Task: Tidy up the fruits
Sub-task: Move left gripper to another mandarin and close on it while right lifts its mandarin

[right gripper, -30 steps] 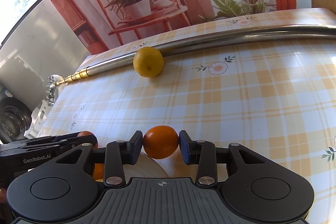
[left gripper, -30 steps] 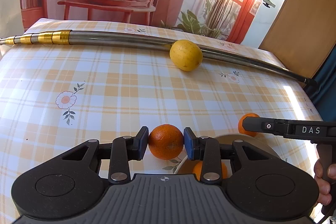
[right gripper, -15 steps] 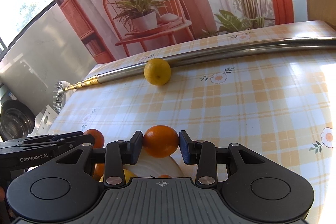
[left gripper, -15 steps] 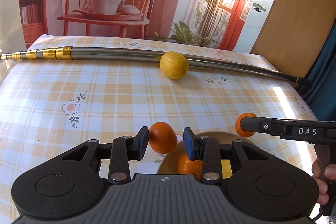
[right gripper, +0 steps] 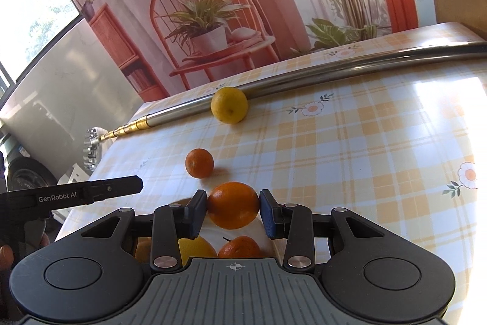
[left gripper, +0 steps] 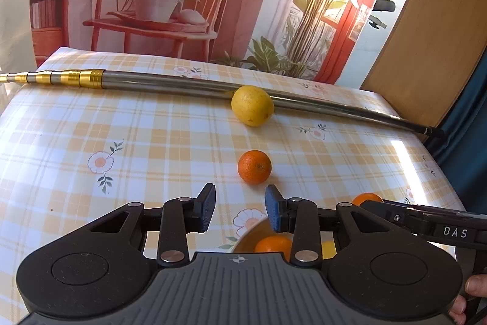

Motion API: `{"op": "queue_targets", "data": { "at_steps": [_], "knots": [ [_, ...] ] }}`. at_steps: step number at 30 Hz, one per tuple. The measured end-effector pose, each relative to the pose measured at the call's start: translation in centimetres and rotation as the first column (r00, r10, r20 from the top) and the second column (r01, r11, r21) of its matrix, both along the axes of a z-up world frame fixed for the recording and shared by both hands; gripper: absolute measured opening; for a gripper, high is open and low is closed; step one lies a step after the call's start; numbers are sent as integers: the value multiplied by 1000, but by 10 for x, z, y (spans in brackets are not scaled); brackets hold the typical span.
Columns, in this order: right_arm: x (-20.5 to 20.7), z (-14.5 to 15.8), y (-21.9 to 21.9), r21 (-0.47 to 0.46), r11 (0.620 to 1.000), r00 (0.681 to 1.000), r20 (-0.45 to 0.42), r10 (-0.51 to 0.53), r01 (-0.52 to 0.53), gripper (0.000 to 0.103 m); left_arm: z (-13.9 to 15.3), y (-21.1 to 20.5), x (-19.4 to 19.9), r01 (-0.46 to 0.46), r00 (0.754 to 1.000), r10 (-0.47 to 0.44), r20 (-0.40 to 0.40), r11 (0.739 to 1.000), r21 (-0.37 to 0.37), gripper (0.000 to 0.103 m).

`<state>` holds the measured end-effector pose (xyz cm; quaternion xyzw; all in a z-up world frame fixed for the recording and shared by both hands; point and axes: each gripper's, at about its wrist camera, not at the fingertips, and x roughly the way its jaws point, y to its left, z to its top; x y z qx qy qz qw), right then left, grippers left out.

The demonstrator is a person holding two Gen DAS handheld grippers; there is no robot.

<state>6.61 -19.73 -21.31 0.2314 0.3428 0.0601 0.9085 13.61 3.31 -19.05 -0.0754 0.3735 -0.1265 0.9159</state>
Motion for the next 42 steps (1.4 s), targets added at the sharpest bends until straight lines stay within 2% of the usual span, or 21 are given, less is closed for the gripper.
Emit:
{"op": "queue_targets", "data": {
  "at_steps": [6, 12, 17, 24, 30, 34, 37, 42],
  "knots": [
    [3, -1, -14, 9, 999, 1000, 6, -30, 30, 35, -2, -18, 33, 49, 999, -49, 2, 998, -35, 38],
    [8, -5, -25, 15, 999, 999, -2, -48, 48, 35, -15, -32, 65, 48, 999, -49, 13, 999, 24, 41],
    [15, -9, -30, 17, 999, 999, -11, -48, 49, 35, -30, -31, 85, 45, 999, -43, -33, 998, 53, 44],
    [24, -13, -30, 19, 999, 999, -21, -35, 35, 35, -44, -35, 85, 110, 992, -106, -73, 992, 57, 45],
    [27, -16, -29, 17, 999, 999, -31, -27, 28, 35, -48, -36, 88, 102, 993, -96, -67, 991, 83, 45],
    [27, -17, -29, 15, 999, 999, -38, -28, 29, 35, -48, -41, 87, 114, 993, -109, -48, 987, 112, 38],
    [27, -17, -28, 15, 1000, 999, -40, -27, 28, 35, -45, -42, 82, 108, 994, -104, -33, 985, 132, 38],
    [24, -14, -26, 12, 1000, 999, -32, -21, 21, 35, -30, -36, 66, 107, 994, -108, 8, 987, 121, 38]
  ]
}}
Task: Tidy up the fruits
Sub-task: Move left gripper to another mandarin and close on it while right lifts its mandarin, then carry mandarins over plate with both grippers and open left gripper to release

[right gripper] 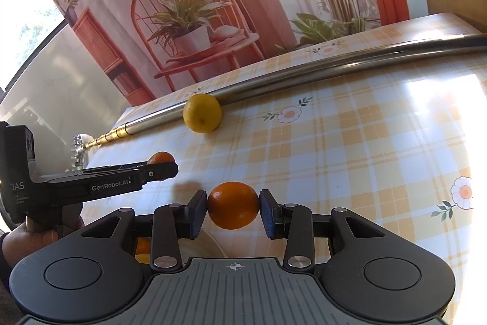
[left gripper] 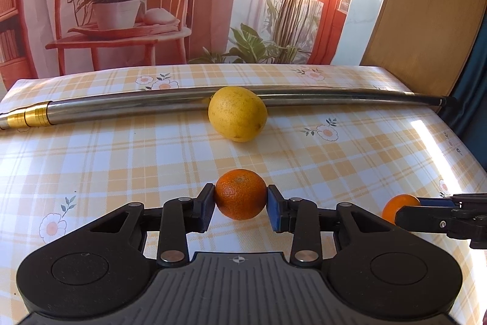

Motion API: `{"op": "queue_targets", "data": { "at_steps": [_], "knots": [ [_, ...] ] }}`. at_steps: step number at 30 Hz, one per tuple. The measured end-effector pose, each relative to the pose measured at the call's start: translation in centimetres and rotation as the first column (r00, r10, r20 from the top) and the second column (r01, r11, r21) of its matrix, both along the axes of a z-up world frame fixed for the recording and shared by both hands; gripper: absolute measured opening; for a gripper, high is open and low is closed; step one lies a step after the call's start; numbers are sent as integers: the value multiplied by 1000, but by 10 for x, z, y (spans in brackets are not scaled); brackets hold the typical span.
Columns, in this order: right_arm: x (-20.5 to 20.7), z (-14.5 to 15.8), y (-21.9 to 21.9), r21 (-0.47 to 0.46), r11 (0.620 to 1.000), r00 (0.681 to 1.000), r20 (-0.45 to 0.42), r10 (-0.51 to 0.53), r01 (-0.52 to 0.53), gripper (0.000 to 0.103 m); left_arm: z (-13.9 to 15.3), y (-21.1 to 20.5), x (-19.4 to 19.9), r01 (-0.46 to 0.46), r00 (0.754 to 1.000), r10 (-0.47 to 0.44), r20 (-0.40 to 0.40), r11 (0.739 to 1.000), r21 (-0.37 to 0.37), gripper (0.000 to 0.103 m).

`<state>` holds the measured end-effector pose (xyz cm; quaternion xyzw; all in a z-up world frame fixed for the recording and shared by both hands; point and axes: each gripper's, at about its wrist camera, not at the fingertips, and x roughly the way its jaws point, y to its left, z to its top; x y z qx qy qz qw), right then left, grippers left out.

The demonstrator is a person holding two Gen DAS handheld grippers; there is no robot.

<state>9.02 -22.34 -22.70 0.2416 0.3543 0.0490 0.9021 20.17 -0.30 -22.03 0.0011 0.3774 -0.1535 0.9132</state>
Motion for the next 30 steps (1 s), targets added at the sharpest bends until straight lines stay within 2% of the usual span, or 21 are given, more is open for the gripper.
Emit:
{"op": "queue_targets", "data": {
  "at_steps": [15, 24, 30],
  "knots": [
    [-28, 19, 26, -12, 998, 997, 43, 58, -58, 35, 34, 11, -95, 1, 996, 0, 84, 1000, -14, 38],
    [-54, 25, 44, -25, 995, 993, 65, 95, -93, 35, 36, 12, -145, 26, 996, -24, 81, 999, -28, 38],
    [-68, 30, 52, -36, 994, 992, 71, 107, -105, 35, 31, 7, -167, 84, 995, -82, 52, 996, -30, 38]
  ]
}}
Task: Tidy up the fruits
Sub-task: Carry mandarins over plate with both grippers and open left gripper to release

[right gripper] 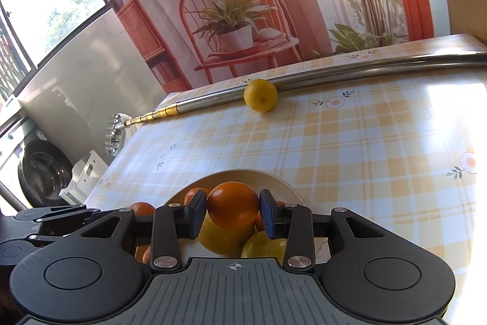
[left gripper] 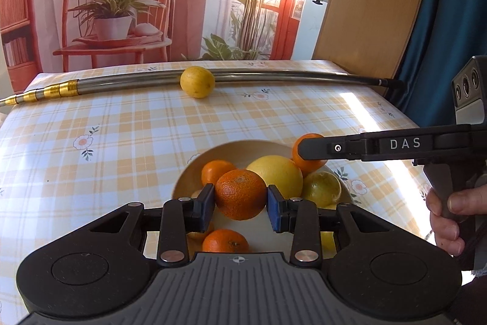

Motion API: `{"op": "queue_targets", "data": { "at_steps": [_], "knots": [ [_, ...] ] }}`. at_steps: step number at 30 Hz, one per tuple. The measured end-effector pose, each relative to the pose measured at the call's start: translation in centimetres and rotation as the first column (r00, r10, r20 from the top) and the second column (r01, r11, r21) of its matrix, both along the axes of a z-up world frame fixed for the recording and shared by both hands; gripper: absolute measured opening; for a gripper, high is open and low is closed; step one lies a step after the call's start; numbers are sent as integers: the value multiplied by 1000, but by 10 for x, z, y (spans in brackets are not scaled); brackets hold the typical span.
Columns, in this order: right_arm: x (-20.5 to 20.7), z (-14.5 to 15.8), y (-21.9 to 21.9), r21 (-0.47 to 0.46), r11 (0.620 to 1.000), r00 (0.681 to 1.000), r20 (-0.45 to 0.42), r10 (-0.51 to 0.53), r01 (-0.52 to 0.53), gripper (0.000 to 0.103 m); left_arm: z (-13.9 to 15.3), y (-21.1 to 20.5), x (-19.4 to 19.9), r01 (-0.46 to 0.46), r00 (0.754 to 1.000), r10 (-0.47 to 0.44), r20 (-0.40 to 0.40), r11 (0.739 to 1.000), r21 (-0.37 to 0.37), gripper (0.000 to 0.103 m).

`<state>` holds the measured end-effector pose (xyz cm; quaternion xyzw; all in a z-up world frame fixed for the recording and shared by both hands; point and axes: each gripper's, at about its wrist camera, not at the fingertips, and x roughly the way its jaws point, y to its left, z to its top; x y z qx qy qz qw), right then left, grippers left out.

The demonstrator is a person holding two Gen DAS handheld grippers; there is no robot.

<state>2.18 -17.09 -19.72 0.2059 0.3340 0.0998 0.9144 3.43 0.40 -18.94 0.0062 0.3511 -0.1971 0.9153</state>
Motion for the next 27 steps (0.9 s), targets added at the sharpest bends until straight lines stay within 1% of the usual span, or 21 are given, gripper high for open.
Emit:
{"op": "queue_targets", "data": {
  "at_steps": [7, 11, 14, 20, 27],
  "knots": [
    [-15, 6, 10, -23, 1000, 1000, 14, 15, -15, 35, -12, 0, -10, 65, 994, -68, -85, 997, -39, 38],
    [-19, 7, 11, -22, 1000, 1000, 16, 12, -12, 35, -21, -8, -14, 123, 983, -124, -132, 992, -18, 38],
    [-22, 8, 10, -21, 1000, 1000, 21, 11, -10, 35, -27, -16, -18, 167, 975, -164, -148, 986, 6, 38],
    [-23, 7, 10, -16, 1000, 1000, 19, 11, -10, 35, -39, -20, -17, 182, 964, -176, -201, 983, 12, 38],
    [-20, 3, 10, -11, 1000, 1000, 7, 15, -15, 35, -42, -18, -14, 171, 961, -170, -216, 985, -11, 38]
  ]
}}
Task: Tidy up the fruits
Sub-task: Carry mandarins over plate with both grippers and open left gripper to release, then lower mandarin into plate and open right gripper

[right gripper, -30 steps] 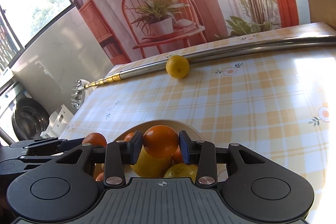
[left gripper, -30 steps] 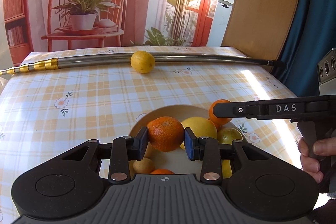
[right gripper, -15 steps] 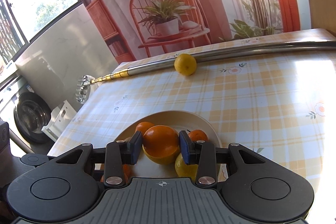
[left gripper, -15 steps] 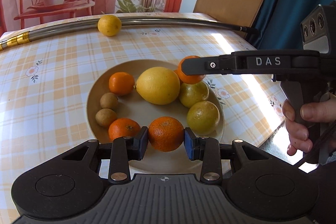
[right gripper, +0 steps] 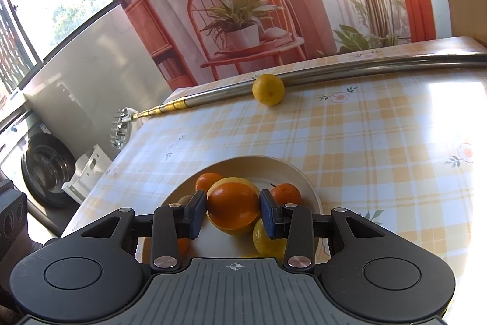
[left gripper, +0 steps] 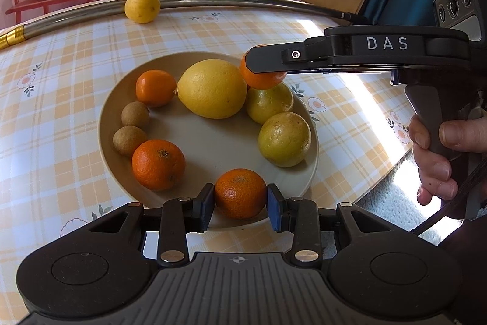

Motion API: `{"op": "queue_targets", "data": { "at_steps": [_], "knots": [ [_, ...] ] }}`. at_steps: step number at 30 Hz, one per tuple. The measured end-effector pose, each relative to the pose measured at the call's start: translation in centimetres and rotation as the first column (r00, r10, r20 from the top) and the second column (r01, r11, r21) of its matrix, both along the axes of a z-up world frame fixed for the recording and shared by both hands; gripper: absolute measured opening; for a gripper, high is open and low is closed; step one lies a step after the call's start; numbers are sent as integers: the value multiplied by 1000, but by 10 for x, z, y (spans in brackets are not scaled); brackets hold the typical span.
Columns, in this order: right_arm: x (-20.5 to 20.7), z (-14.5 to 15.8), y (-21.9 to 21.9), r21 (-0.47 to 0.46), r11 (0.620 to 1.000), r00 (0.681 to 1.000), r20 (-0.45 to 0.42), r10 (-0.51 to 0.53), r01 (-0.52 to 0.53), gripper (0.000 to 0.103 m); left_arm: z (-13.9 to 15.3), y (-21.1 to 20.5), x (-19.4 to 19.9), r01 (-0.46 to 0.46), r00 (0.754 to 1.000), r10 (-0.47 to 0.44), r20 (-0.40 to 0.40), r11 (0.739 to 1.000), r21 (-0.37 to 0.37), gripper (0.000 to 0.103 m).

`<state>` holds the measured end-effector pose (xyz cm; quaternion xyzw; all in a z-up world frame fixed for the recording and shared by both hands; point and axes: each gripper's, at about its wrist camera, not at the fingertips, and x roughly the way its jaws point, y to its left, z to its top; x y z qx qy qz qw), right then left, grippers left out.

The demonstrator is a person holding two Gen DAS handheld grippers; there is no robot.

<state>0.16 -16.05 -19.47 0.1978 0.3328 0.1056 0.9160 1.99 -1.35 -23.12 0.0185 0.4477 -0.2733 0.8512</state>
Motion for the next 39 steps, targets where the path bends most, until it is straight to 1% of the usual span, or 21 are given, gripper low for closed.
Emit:
{"op": "queue_targets", "data": {
  "at_steps": [8, 9, 12, 13, 18, 21, 22, 23, 26, 29, 34, 39],
  "knots": [
    [3, -2, 0, 1, 1000, 1000, -8, 0, 0, 35, 1, 1, -1, -9, 1000, 9, 9, 1000, -9, 41],
    [3, -2, 0, 1, 1000, 1000, -7, 1, -1, 35, 2, 1, -1, -15, 1000, 15, 18, 1000, -9, 42],
    [3, -2, 0, -4, 1000, 1000, -5, 3, -3, 35, 10, 4, -4, -34, 998, 35, 61, 999, -15, 50],
    [3, -2, 0, -3, 1000, 1000, -5, 3, -3, 35, 13, 6, -5, -43, 996, 44, 79, 999, -18, 55],
    [2, -1, 2, -10, 1000, 1000, -4, 10, -10, 35, 26, 16, -7, -103, 983, 108, 149, 994, -43, 56],
    [2, 0, 4, -17, 1000, 1000, -3, 19, -19, 35, 35, 26, -7, -166, 966, 174, 193, 984, -57, 57],
    [3, 0, 6, -20, 1000, 1000, -4, 24, -24, 35, 39, 30, -6, -188, 959, 197, 204, 980, -62, 59],
    [3, 1, 8, -22, 999, 1000, -6, 28, -28, 35, 42, 33, -5, -217, 950, 227, 215, 974, -68, 62],
    [3, 1, 12, -32, 999, 999, -8, 42, -42, 35, 50, 44, -4, -307, 916, 318, 246, 948, -81, 68],
    [3, 2, 16, -44, 998, 999, -6, 46, -46, 35, 51, 51, -2, -368, 892, 376, 249, 926, -81, 68],
    [6, 4, 11, -53, 998, 1000, 1, 23, -23, 35, 54, 60, -2, -426, 867, 432, 247, 901, -81, 68],
    [26, 6, 4, -89, 996, 1000, 18, 3, -1, 35, 57, 64, 0, -446, 849, 452, 274, 891, -87, 69]
  ]
}}
